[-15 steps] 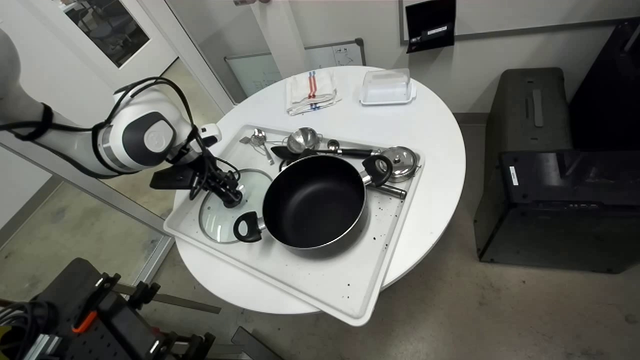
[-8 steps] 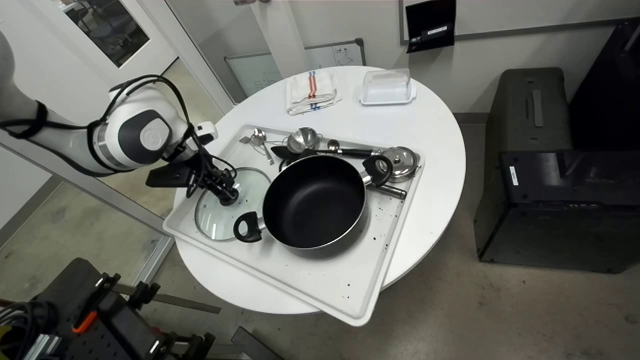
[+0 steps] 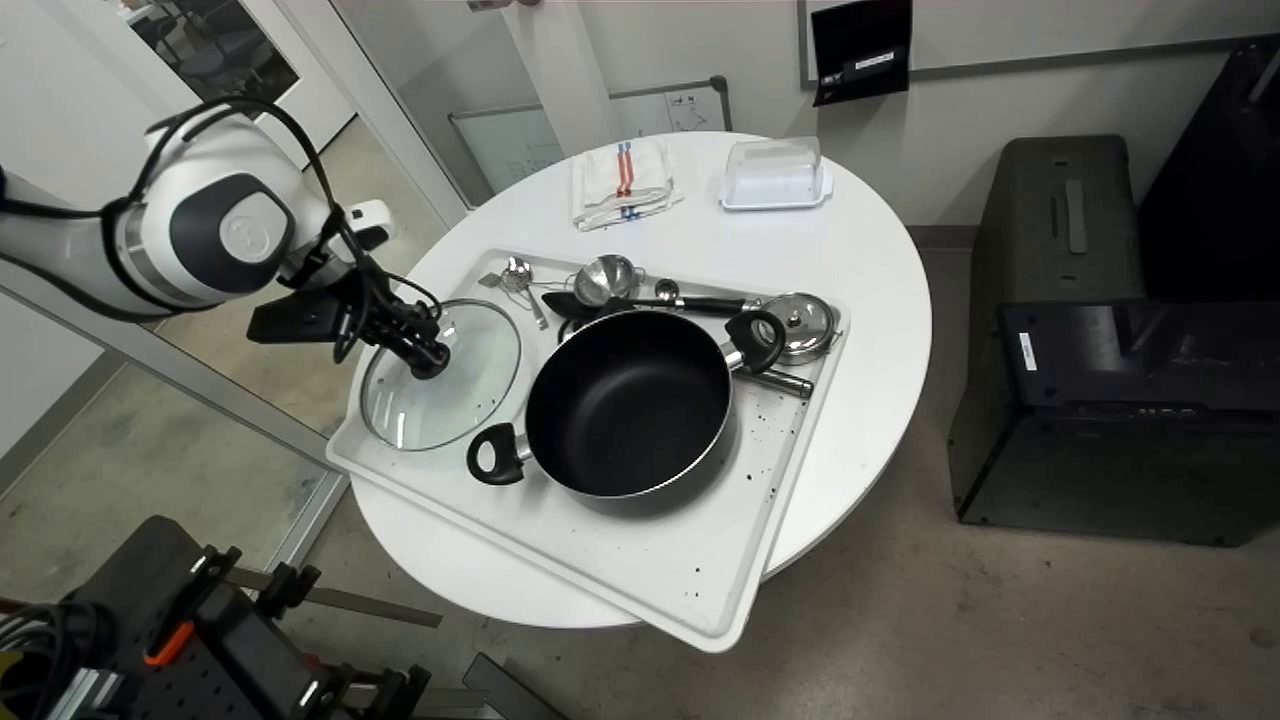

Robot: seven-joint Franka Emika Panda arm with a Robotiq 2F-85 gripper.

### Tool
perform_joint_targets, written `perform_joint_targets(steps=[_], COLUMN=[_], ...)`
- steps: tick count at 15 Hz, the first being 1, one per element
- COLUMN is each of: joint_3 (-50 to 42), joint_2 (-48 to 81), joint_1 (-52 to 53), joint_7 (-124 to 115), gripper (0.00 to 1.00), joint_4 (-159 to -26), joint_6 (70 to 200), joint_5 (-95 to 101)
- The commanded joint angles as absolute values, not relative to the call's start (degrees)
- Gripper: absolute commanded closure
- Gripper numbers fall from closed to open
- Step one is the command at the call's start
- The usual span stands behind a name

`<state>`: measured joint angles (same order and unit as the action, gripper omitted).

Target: Put the lid on the black pot

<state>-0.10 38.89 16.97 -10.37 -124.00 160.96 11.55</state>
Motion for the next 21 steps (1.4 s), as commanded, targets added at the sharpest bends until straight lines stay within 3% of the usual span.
perform_joint_targets(steps=[1, 21], joint_3=[0.6, -8.9], joint_2=[32.9, 30.9], joint_1=[15.8, 10.8], joint_7=[-9.3, -22.7], gripper=[0.74, 0.74], joint_4=[-127.0, -118.5], joint_6=[159.8, 148.9], joint_5=[9.5, 5.3])
